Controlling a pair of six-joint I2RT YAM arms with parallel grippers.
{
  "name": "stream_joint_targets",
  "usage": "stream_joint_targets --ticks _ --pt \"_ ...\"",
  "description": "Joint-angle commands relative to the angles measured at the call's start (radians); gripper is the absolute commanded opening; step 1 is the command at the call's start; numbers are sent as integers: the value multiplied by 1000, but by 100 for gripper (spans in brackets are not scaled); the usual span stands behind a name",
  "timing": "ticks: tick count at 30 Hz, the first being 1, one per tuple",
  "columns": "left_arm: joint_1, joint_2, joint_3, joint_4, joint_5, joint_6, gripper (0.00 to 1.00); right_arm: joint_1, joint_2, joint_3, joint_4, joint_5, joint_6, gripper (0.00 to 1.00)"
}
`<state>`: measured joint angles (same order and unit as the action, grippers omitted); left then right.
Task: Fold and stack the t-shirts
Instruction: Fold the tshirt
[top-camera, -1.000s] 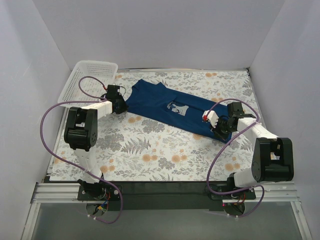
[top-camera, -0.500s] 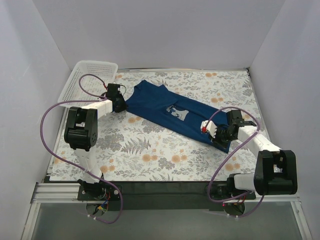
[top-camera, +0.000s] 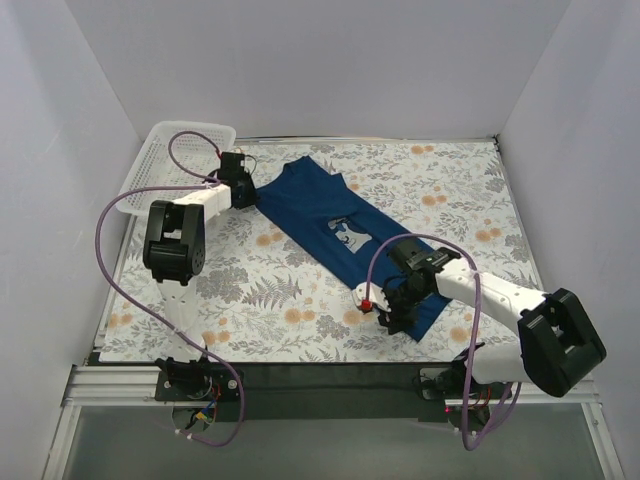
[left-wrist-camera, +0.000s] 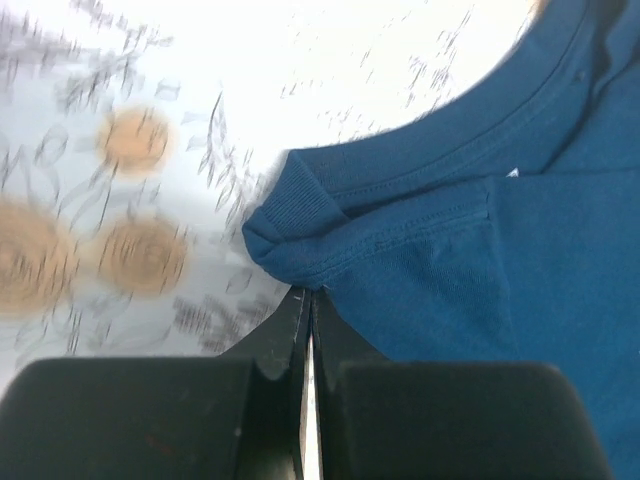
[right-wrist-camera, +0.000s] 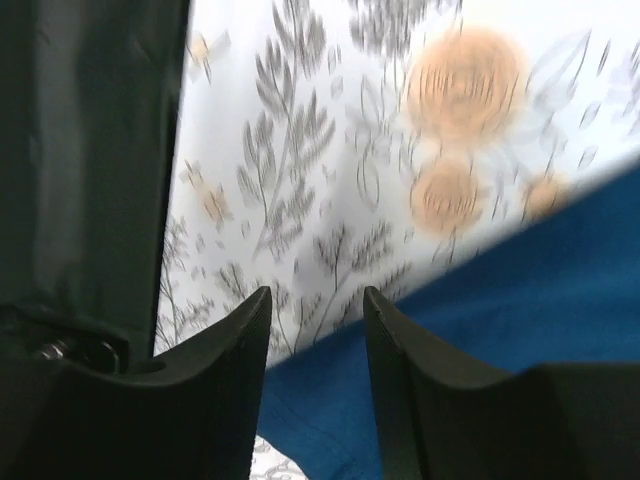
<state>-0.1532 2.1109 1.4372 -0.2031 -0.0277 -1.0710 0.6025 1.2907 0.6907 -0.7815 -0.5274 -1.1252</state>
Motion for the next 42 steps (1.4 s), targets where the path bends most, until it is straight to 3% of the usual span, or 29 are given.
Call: stream_joint_targets --ticks 1,4,7,9,10,11,14,20,24,28,32,37,42 --pt "6 44 100 -5 26 46 1 71 33 130 -27 -88 88 43" --pt "6 66 170 -12 77 68 12 45 44 256 -30 -68 133 47" --pt "6 55 203 -7 103 89 30 -90 58 354 -29 -115 171 55" --pt "6 12 192 27 117 112 38 -238 103 426 -10 -166 202 65" --pt "6 -6 169 39 121 117 48 -289 123 441 13 -172 272 66" --pt "6 -53 155 71 138 123 53 -378 145 455 81 -175 312 67" --pt "6 -124 97 108 179 126 55 -496 251 504 239 -187 507 68" --pt "6 -344 -78 121 192 103 61 -541 508 638 323 -206 682 68" --pt "9 -434 -176 73 218 82 61 -547 590 671 315 -186 694 66" --pt "-2 -514 -328 85 423 -10 60 -579 616 646 314 -198 691 62" --pt "-51 -589 -471 129 471 -95 60 -599 627 613 312 -180 667 61" --pt "-175 -627 -586 159 428 -130 60 -641 656 604 274 -183 628 60" --pt "-181 -635 -597 153 393 -92 60 -649 660 587 251 -161 594 59"
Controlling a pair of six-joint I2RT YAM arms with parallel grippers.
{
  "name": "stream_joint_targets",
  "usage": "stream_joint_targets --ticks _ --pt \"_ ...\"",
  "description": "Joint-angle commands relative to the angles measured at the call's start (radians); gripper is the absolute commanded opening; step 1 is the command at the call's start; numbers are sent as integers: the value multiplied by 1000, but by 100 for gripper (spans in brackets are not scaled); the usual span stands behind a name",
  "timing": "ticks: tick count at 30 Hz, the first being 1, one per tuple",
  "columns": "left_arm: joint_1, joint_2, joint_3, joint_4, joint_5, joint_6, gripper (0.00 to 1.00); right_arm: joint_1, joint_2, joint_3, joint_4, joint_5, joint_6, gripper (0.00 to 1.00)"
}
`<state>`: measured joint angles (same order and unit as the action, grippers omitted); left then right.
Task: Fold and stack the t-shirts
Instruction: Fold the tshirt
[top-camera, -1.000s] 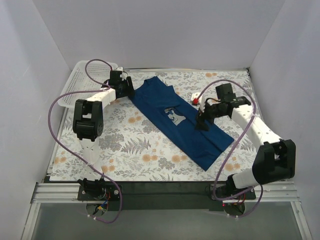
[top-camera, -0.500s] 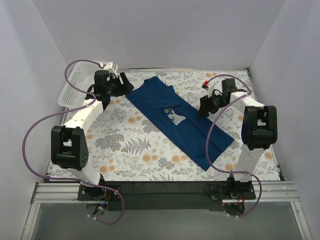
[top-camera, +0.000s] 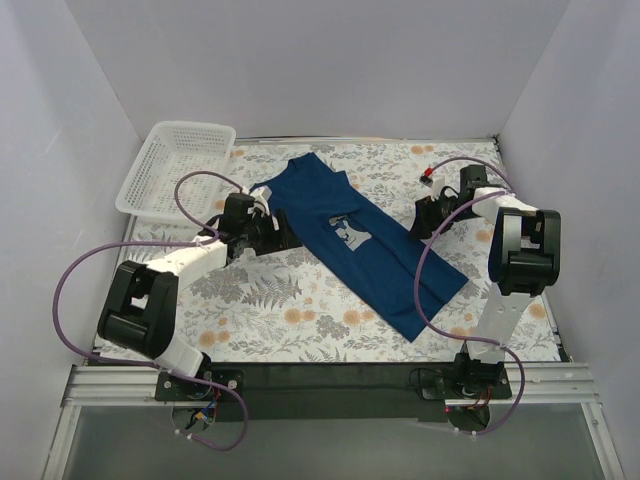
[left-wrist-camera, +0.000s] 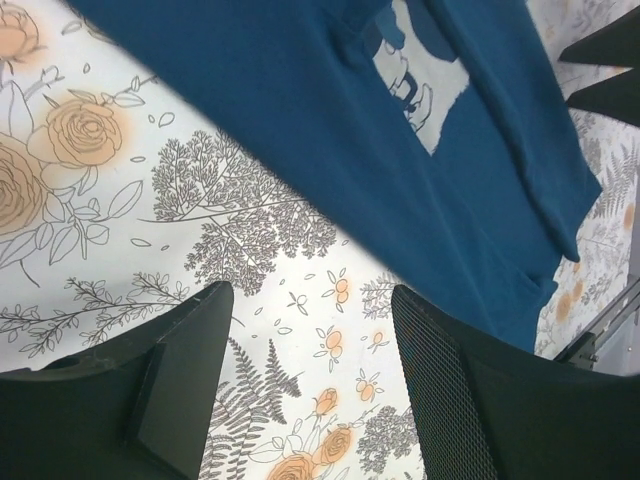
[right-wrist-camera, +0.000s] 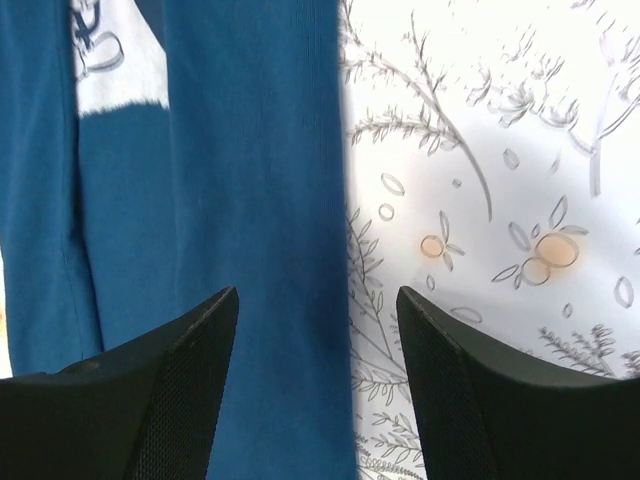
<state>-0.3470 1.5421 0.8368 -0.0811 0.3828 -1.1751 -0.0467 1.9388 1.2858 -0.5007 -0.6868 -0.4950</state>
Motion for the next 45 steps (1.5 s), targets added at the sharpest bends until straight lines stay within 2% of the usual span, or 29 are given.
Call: stream_joint_targets --ticks 1,6,10,13,15,22,29,30,31,33,36,37,41,45 --pt "13 -71 2 30 -9 15 60 -1 17 -9 -35 3 -40 59" --pt "-24 -105 -40 61 24 -27 59 -4 29 -36 -50 9 -62 53" --pt "-139 -125 -97 118 27 -99 60 -15 43 -45 -62 1 -68 36" --pt "-223 -135 -154 226 -4 -181 60 -22 63 -34 -68 -14 -63 28" --pt "-273 -113 -169 267 -27 -227 59 -27 78 -23 -70 -22 -59 25" --pt "-470 58 -101 319 -84 -274 59 -80 92 -22 -76 -34 -59 1" --pt "-492 50 -90 284 -194 -245 60 -147 57 -66 -99 -20 -109 1" --pt "-486 43 -75 262 -235 -236 60 -150 51 -71 -110 -14 -132 5" --pt "-478 36 -67 227 -254 -225 60 -157 42 -81 -111 -13 -142 17" --pt "-446 18 -58 210 -271 -215 61 -173 0 -106 -111 1 -166 33" --pt "-402 10 -64 204 -269 -248 61 -194 -84 -137 -110 30 -197 42" --pt "-368 13 -68 202 -269 -262 61 -206 -107 -144 -108 39 -224 48" --pt "-252 55 -41 173 -277 -376 60 -211 -262 -200 -107 47 -300 50" --pt "-57 149 62 159 -328 -415 59 -209 -348 -233 -85 6 -291 51"
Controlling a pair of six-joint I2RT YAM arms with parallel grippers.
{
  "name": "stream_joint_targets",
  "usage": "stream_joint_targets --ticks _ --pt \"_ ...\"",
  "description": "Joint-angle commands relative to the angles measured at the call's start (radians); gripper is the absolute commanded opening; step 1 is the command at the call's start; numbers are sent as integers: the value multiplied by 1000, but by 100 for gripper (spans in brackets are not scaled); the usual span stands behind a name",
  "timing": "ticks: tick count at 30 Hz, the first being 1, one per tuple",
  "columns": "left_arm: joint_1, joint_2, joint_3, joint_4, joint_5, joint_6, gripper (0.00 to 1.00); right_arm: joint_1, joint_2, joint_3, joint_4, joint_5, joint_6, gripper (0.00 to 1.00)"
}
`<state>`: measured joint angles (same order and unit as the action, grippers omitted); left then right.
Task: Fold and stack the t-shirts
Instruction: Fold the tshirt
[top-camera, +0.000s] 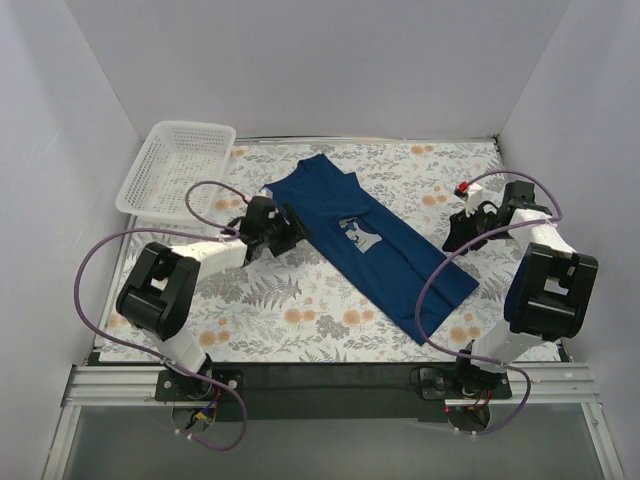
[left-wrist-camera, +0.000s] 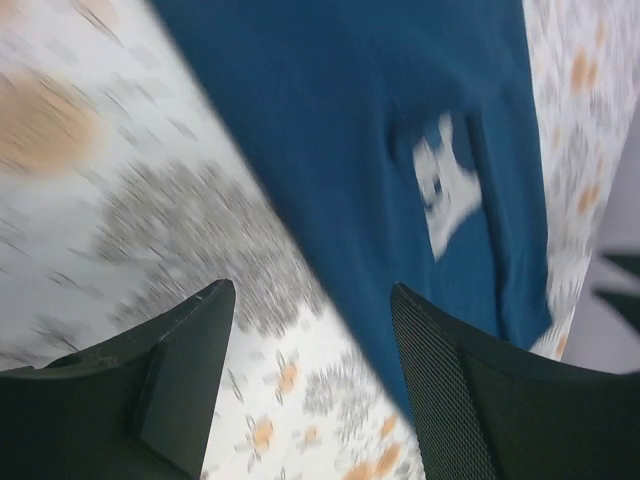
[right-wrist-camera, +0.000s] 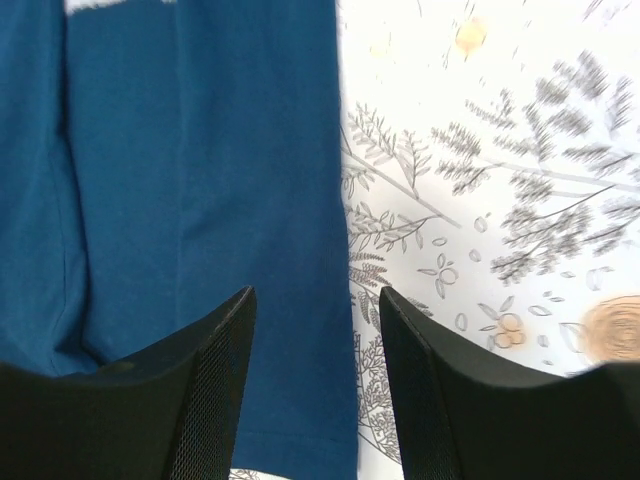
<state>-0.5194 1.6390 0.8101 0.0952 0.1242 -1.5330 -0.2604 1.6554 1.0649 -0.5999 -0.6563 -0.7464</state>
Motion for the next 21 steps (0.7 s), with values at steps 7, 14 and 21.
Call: stream_joint_targets --ticks 7,14,21 --pt "237 332 449 -247 -150 -62 53 3 -117 -54 64 -100 19 51" --pt "277 479 647 -356 -208 -23 41 4 -80 -36 72 -109 18 50" --pt "309 577 754 -385 -215 79 18 6 -56 -20 74 -121 18 50"
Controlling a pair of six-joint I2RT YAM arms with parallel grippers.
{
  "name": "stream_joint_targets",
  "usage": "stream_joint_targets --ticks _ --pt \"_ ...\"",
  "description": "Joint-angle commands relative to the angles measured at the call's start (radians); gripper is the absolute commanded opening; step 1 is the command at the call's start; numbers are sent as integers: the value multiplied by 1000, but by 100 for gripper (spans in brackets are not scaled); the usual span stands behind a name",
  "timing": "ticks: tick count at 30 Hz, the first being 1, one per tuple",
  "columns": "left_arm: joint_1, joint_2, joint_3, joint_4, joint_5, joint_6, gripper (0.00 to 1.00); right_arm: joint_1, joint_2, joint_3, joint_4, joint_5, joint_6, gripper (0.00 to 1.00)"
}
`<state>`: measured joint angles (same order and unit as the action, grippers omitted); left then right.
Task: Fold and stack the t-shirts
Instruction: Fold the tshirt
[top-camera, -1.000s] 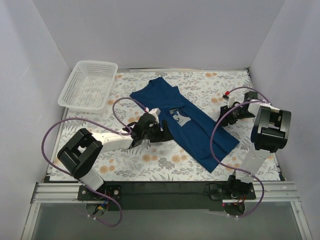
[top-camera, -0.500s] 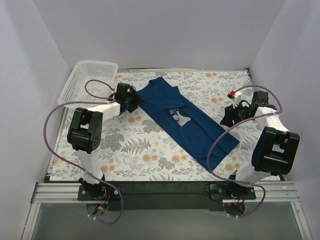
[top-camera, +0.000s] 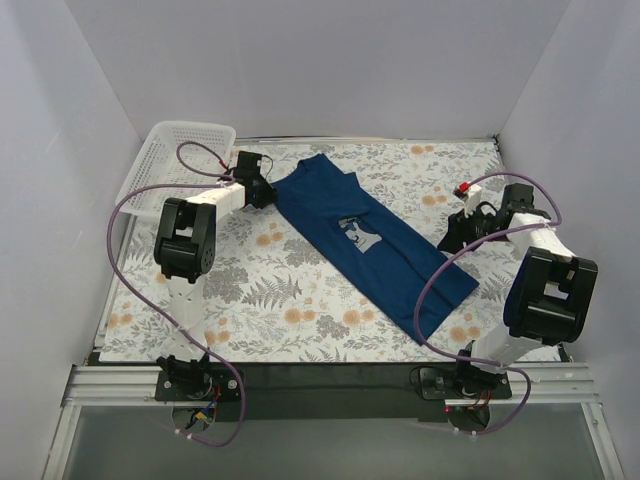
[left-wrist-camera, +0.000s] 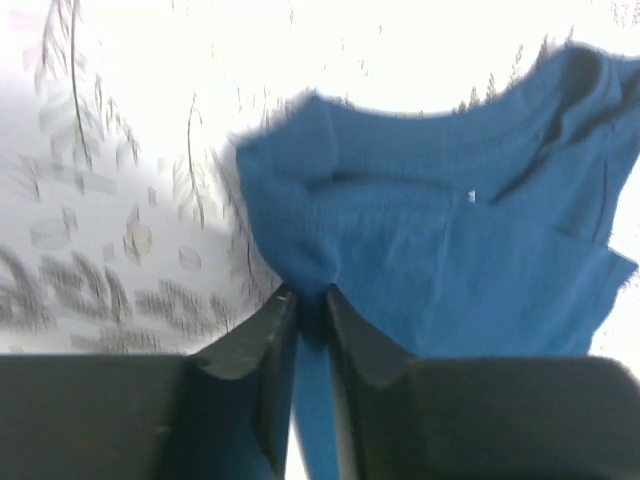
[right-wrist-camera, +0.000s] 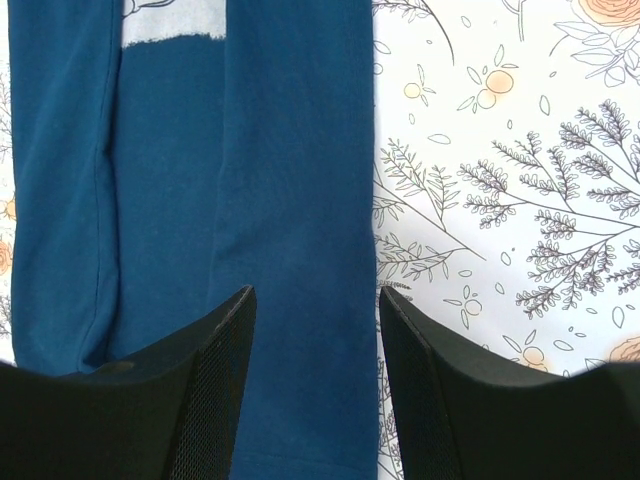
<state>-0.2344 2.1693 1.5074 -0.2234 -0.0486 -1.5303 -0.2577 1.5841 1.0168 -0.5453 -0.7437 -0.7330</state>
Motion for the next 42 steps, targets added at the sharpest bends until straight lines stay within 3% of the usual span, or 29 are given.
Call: stream_joint_targets --ticks 1,7,10,15,16,18,22,23,24,27,31,35,38,42 --pt "29 61 85 -76 -51 91 15 5 20 29 19 -31 4 50" --pt "49 179 301 -134 -56 217 13 83 73 78 22 0 9 50" --pt "53 227 422 -159 -11 259 18 149 140 142 56 -11 81 50" --pt "53 170 416 -119 145 318 42 256 348 343 160 -11 359 54" --pt "53 112 390 -96 167 328 51 294 387 385 183 0 407 54" --pt "53 57 315 -41 194 337 58 333 503 524 199 18 492 55" --pt "53 -116 161 13 294 352 59 379 671 735 226 73 712 56" --pt "53 -220 110 53 311 357 59 394 721 796 232 84 750 56" --pt "53 -277 -23 80 323 351 59 403 744 822 237 95 774 56" --pt "53 -516 -230 188 372 343 58 439 819 906 260 194 863 56" --pt "53 -777 -514 173 401 334 59 460 893 997 281 219 920 56" --pt "50 -997 -695 131 431 300 59 472 965 1086 281 218 963 52" --pt "44 -1137 -830 125 464 242 59 480 1007 1118 281 201 980 44" --pt "38 -1232 -949 140 518 176 59 485 1025 1120 280 173 1001 21"
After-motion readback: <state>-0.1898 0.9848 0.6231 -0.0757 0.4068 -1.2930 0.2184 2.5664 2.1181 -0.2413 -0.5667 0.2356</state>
